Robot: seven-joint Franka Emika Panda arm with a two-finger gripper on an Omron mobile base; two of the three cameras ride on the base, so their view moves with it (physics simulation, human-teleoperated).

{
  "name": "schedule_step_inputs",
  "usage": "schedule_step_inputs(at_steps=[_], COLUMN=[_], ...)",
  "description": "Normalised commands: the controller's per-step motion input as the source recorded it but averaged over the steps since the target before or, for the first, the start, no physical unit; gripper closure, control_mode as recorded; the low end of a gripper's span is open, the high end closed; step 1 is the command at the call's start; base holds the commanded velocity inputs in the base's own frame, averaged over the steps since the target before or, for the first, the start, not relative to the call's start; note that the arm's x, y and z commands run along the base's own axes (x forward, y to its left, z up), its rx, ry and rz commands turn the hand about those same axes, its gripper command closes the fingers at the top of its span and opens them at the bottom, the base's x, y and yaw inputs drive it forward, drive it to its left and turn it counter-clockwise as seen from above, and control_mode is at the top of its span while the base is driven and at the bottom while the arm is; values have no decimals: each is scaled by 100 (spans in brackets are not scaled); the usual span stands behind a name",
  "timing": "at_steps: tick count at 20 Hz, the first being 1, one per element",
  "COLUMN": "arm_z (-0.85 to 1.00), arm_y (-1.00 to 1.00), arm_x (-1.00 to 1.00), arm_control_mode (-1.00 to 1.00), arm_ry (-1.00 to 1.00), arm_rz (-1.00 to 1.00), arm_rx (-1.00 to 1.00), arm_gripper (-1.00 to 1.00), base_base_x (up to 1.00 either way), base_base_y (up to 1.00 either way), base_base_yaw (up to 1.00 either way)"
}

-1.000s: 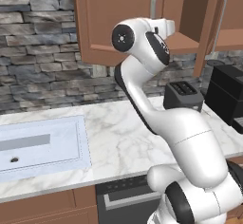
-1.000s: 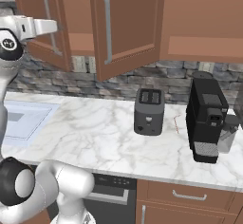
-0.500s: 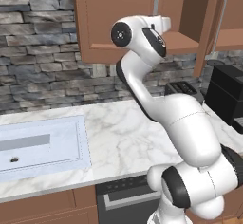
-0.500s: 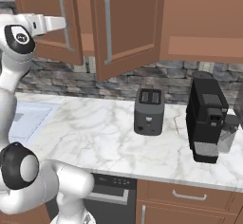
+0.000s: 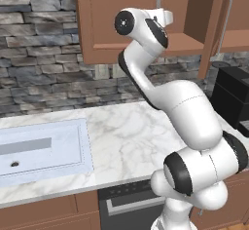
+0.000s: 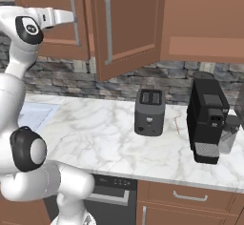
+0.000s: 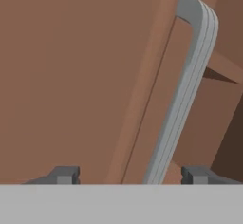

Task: Close all open cabinet doors.

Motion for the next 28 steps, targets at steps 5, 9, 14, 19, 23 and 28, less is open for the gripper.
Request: schedule_step_inputs(at_steps=[5,9,14,19,23,28], arm_z=[0,0,0,0,0,0], arm_y=[0,0,0,0,0,0], arm_x=[48,19,5,-11,-67,-80], arm_control_mode=[-100,-100,-100,-100,-100,-100], arm_ry=[0,0,0,0,1,0], arm_rz=[0,0,0,0,0,0], arm_rx=[0,0,0,2,5,4], arm_gripper=[-100,-100,-100,-100,-100,-100], base_base_x=[0,0,0,0,0,0], base_base_y=[0,0,0,0,0,0], base_base_yaw=[0,0,0,0,0,0])
